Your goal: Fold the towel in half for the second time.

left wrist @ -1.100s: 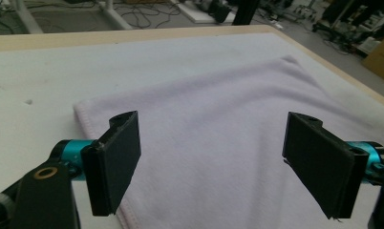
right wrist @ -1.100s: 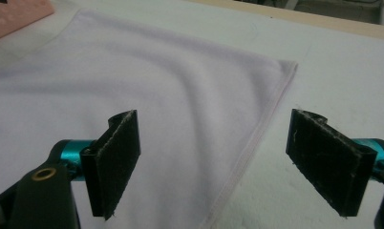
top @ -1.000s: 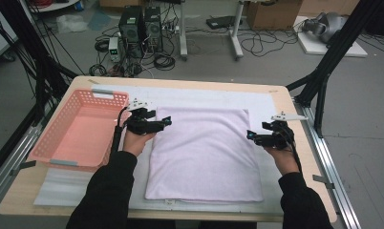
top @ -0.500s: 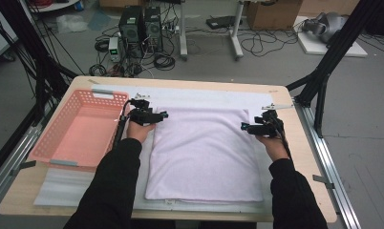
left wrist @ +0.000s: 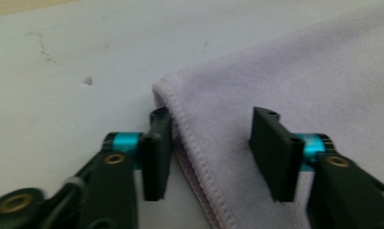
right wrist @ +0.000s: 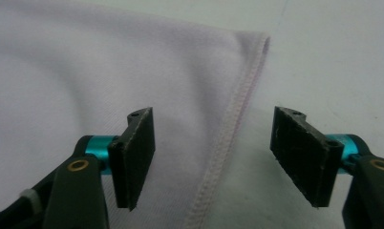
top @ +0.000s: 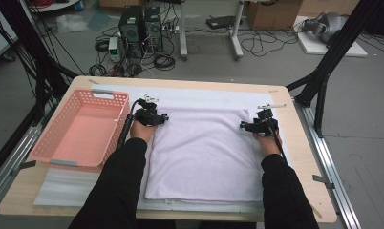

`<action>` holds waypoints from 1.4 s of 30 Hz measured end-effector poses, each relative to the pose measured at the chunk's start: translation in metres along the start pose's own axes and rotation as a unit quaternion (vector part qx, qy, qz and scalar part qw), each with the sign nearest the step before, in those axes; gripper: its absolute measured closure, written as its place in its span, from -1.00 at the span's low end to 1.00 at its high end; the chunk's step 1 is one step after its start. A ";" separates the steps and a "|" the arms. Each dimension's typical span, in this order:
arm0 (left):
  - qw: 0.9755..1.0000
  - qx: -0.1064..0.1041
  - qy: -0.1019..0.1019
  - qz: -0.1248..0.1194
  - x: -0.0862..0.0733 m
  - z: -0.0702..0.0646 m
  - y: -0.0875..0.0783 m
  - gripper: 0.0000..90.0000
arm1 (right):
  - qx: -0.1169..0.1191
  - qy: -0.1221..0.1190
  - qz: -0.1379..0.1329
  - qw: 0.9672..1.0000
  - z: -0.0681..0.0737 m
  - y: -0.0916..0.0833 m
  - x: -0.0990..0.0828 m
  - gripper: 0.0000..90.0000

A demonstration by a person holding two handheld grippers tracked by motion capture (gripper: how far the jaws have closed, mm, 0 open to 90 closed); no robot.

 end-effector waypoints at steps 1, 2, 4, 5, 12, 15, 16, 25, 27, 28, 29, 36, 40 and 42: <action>1.000 -0.005 0.000 -0.002 0.000 0.000 0.000 0.30 | -0.006 0.001 0.001 1.000 0.000 0.001 0.001 -0.23; 1.000 -0.012 0.001 -0.006 0.001 -0.001 0.001 0.40 | -0.008 0.002 0.000 1.000 0.000 0.003 0.001 -0.20; 1.000 -0.025 -0.001 -0.011 0.001 -0.002 0.001 0.74 | -0.011 0.003 -0.004 1.000 0.002 0.007 0.004 -0.09; 1.000 -0.028 -0.006 -0.013 0.001 -0.002 0.001 0.79 | -0.018 0.002 -0.002 1.000 0.003 0.009 0.005 -0.01; 0.995 -0.060 -0.077 -0.028 -0.004 0.010 0.000 0.87 | 0.001 0.010 0.006 1.000 0.007 0.011 0.007 0.86; 0.995 -0.057 -0.081 -0.030 -0.004 0.010 -0.001 0.88 | 0.007 0.014 0.009 1.000 0.006 0.011 0.007 0.91; 0.994 -0.053 -0.084 -0.033 -0.004 0.011 -0.002 0.88 | 0.011 0.020 0.011 1.000 0.004 0.010 0.008 0.92; 0.989 -0.011 -0.081 -0.122 0.014 0.018 -0.023 0.88 | -0.006 -0.021 -0.078 0.997 0.011 -0.004 0.019 0.92; 0.989 -0.016 -0.076 -0.126 0.016 0.017 -0.027 0.88 | 0.003 -0.015 -0.098 0.995 0.011 -0.009 0.021 0.92; 0.990 -0.018 -0.071 -0.124 0.016 0.016 -0.028 0.88 | 0.005 -0.015 -0.096 0.995 0.012 -0.011 0.021 0.92; 0.990 -0.022 -0.069 -0.124 0.016 0.015 -0.030 0.88 | 0.005 -0.017 -0.092 0.996 0.012 -0.012 0.021 0.92; 0.988 -0.028 -0.071 -0.134 0.021 0.005 -0.055 0.88 | 0.044 -0.008 -0.110 0.993 0.012 -0.031 0.015 0.91; 0.989 -0.044 -0.057 -0.128 0.016 -0.003 -0.071 0.86 | 0.064 -0.006 -0.109 0.992 0.014 -0.046 0.005 0.91; 0.987 -0.046 -0.061 -0.138 0.009 -0.008 -0.080 0.86 | 0.067 -0.015 -0.105 0.992 0.015 -0.051 0.000 0.91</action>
Point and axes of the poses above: each handheld gripper's, and its own axes: y roughly forward along the jaws, x roughly out of its top, z roughly to its left, the point moved 1 cm from there along y, roughly forward along the jaws, and after that the axes turned 15 degrees about y, right-handed, at the moved point
